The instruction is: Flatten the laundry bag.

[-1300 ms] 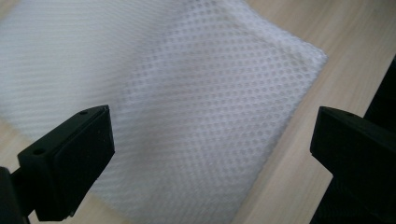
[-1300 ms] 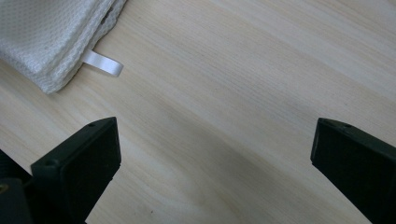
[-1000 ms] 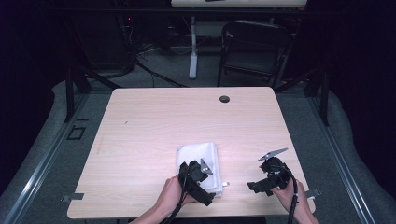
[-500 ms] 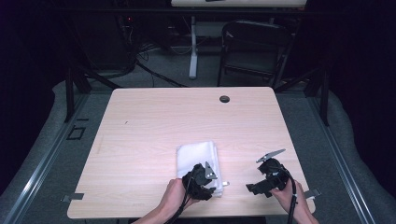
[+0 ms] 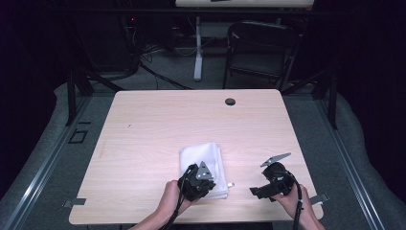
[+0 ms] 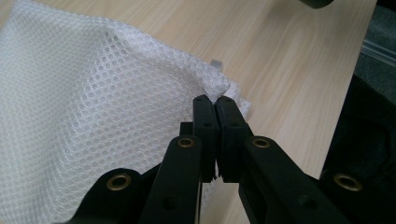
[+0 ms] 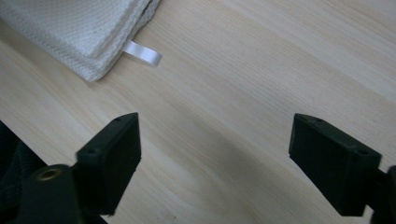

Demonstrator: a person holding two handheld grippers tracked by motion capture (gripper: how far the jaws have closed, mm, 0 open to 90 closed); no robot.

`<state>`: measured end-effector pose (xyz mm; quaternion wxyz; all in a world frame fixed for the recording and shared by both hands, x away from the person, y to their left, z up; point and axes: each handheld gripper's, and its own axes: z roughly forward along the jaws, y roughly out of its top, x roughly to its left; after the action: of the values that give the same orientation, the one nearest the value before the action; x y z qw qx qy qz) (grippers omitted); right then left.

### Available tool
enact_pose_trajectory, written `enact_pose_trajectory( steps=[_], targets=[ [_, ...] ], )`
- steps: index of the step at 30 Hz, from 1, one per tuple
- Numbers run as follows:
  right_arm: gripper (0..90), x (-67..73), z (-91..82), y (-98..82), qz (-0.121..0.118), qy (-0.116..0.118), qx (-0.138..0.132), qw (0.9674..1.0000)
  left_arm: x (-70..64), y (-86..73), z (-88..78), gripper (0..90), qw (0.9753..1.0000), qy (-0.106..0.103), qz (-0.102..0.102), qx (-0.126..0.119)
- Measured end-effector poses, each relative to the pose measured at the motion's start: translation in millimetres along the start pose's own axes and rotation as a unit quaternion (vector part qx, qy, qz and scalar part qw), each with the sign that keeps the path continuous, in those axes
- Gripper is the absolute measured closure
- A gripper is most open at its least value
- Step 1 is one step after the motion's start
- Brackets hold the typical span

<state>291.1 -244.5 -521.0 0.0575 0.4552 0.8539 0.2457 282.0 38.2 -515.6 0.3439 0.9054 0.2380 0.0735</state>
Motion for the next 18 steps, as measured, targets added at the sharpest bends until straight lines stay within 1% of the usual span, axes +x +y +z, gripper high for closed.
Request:
enact_pose_trajectory(
  steps=[1,2,3,4,5,6,7,8,9,10,11,12,13,14,16,18],
  targets=[
    [26.4,0.9,0.0,0.2,0.003,-0.005,-0.006,1.0000,0.6,-0.3,-2.3,88.6,1.0000,0.001,0.001,-0.005],
    [28.7,2.5,-0.1,1.1,0.003,-0.006,-0.009,0.9999,1.5,-0.8,-4.9,88.7,0.9999,0.001,-0.003,-0.011],
    [30.8,2.5,-0.5,2.9,-0.007,-0.005,-0.004,1.0000,2.0,-1.1,-7.0,88.6,0.9999,0.002,-0.002,-0.014],
    [35.8,4.4,-0.3,4.2,-0.007,-0.006,-0.006,0.9999,2.4,-1.3,-9.3,88.7,0.9999,0.004,0.000,-0.015],
    [41.1,6.3,0.0,5.9,-0.012,-0.006,-0.006,0.9999,3.0,-1.9,-11.3,88.6,0.9998,0.002,-0.006,-0.019],
    [46.2,8.2,0.7,7.7,-0.014,0.001,-0.010,0.9999,3.3,-2.4,-13.2,88.6,0.9997,0.005,-0.008,-0.021],
    [58.1,10.3,1.5,9.4,-0.016,-0.005,-0.008,0.9998,4.6,-2.8,-15.4,88.6,0.9998,0.006,-0.004,-0.021],
    [63.7,12.8,2.2,11.3,-0.022,-0.017,-0.005,0.9996,5.4,-3.4,-17.0,88.6,0.9996,0.006,-0.009,-0.026],
    [70.8,15.8,3.3,12.9,-0.024,-0.013,-0.009,0.9996,6.6,-3.6,-18.6,88.6,0.9996,0.006,-0.009,-0.026],
    [77.1,18.1,4.0,14.0,-0.032,-0.010,-0.014,0.9993,7.6,-3.9,-20.0,88.6,0.9995,0.004,-0.011,-0.029],
    [82.1,21.2,4.6,16.0,-0.036,-0.009,-0.013,0.9992,8.6,-4.0,-21.7,88.7,0.9995,0.001,-0.012,-0.028],
    [86.5,23.0,6.4,18.0,-0.042,-0.007,-0.017,0.9989,8.7,-4.2,-22.2,88.6,0.9994,0.005,-0.012,-0.031],
    [89.3,25.1,8.0,20.4,-0.043,0.002,-0.016,0.9989,9.3,-4.2,-23.4,88.6,0.9994,0.005,-0.011,-0.031],
    [90.0,27.5,9.8,22.8,-0.044,0.004,-0.015,0.9989,10.0,-4.1,-24.7,88.6,0.9995,0.003,-0.011,-0.029],
    [90.0,32.2,14.6,28.3,-0.054,0.013,-0.017,0.9983,10.6,-4.4,-25.1,88.6,0.9993,0.005,-0.014,-0.034],
    [90.0,37.3,20.4,34.7,-0.061,0.016,-0.014,0.9979,11.7,-3.9,-25.3,88.6,0.9994,0.002,-0.015,-0.033]
  ],
)
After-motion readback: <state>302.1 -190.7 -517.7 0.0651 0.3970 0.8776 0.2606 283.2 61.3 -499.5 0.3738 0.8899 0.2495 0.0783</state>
